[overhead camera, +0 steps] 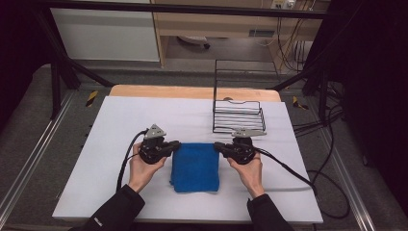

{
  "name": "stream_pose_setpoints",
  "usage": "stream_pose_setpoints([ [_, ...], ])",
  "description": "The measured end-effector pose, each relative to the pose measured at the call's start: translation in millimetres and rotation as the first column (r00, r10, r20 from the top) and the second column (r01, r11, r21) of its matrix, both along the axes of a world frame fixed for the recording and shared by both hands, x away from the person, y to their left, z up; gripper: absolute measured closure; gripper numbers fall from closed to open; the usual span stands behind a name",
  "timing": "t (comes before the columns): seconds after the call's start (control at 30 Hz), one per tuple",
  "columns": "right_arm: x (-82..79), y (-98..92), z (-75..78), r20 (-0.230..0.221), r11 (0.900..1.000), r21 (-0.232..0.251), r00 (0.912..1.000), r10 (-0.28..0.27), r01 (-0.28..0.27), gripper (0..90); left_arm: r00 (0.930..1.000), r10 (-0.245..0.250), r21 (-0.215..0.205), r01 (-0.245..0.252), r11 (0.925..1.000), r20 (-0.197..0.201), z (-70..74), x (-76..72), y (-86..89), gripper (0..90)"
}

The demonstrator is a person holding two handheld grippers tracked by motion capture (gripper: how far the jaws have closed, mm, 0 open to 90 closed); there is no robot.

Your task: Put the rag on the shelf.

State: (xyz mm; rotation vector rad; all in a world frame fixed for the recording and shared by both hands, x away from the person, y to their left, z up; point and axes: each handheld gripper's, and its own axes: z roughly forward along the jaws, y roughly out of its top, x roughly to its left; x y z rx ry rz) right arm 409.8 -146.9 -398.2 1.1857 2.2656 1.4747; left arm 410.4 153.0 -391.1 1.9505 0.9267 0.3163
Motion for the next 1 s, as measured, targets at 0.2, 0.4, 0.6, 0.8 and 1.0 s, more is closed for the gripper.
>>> stream_pose_setpoints([
  [0.2, -3.5, 0.1, 7.4, 0.033, 1.000, 0.004, 0.9995, 0.001, -0.001, 85.8, 0.9997, -0.001, -0.008, 0.001, 1.0000, 0.026, 7.9, -4.3, 1.1, 84.7],
  [0.4, -6.9, -1.6, 15.3, 0.067, 1.000, 0.010, 0.9978, 0.002, -0.003, 86.0, 0.9988, -0.002, -0.029, 0.003, 0.9996, 0.050, 16.5, -9.2, 1.4, 84.8],
  [0.6, -9.8, -2.9, 21.6, 0.094, 1.000, 0.011, 0.9955, 0.002, -0.003, 86.1, 0.9966, 0.000, -0.042, 0.003, 0.9991, 0.082, 24.4, -14.7, 0.9, 84.8],
  [0.8, -14.1, -4.1, 30.0, 0.132, 1.000, 0.012, 0.9912, -0.002, 0.000, 86.2, 0.9944, 0.000, -0.061, 0.006, 0.9981, 0.106, 31.8, -19.6, 0.7, 84.8],
  [1.0, -20.0, -6.8, 41.8, 0.180, 1.000, 0.014, 0.9836, -0.002, 0.000, 86.3, 0.9911, -0.002, -0.076, 0.012, 0.9970, 0.133, 39.1, -25.4, -0.7, 84.8],
])
